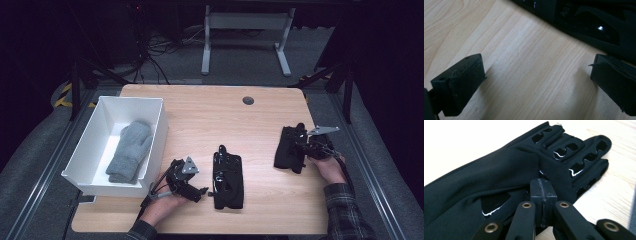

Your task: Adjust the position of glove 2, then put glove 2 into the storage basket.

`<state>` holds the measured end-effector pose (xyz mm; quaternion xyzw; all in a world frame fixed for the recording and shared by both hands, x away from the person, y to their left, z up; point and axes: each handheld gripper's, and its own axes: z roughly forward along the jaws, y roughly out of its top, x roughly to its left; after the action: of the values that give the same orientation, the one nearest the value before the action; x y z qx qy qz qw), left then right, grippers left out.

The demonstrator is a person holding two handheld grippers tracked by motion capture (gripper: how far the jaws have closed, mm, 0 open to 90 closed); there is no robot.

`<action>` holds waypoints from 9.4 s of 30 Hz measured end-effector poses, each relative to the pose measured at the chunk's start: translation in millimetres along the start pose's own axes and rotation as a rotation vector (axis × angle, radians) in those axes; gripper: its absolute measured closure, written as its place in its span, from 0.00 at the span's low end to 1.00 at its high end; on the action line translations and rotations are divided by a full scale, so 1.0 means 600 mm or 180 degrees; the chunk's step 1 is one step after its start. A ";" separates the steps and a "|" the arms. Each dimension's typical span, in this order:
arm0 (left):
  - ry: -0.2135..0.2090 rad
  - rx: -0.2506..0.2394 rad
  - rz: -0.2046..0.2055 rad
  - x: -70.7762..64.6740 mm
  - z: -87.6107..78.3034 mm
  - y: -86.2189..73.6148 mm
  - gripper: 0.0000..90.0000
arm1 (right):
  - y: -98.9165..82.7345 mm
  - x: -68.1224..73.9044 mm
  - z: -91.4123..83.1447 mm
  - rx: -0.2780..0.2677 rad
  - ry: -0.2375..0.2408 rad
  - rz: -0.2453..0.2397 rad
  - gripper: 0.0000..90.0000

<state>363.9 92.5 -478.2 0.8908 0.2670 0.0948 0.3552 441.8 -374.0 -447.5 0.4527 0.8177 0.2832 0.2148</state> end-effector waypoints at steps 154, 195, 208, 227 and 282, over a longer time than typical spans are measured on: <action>-0.1205 -0.0359 -0.0811 -0.016 -0.029 0.148 0.99 | -0.003 0.286 -0.023 -0.0053 0.1392 -0.1101 1.00; -0.0894 0.0127 -0.0531 -0.075 0.004 0.110 1.00 | -0.002 0.213 -0.030 -0.0371 0.0877 -0.0590 0.56; -0.0704 0.0399 -0.0384 -0.081 -0.004 0.081 1.00 | -0.018 0.183 -0.013 -0.0284 0.0624 -0.0503 0.37; -0.0291 0.0249 -0.0301 -0.044 -0.051 0.070 0.75 | -0.026 0.176 0.000 -0.0348 0.0648 -0.0385 0.24; -0.0099 0.0412 -0.0104 -0.019 0.034 0.088 0.20 | -0.027 0.176 0.003 -0.0393 0.0653 -0.0386 0.21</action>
<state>383.0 42.4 -457.0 0.9088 0.2815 0.0578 0.3025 380.5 -289.4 -469.4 0.3571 0.8423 0.3643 0.1742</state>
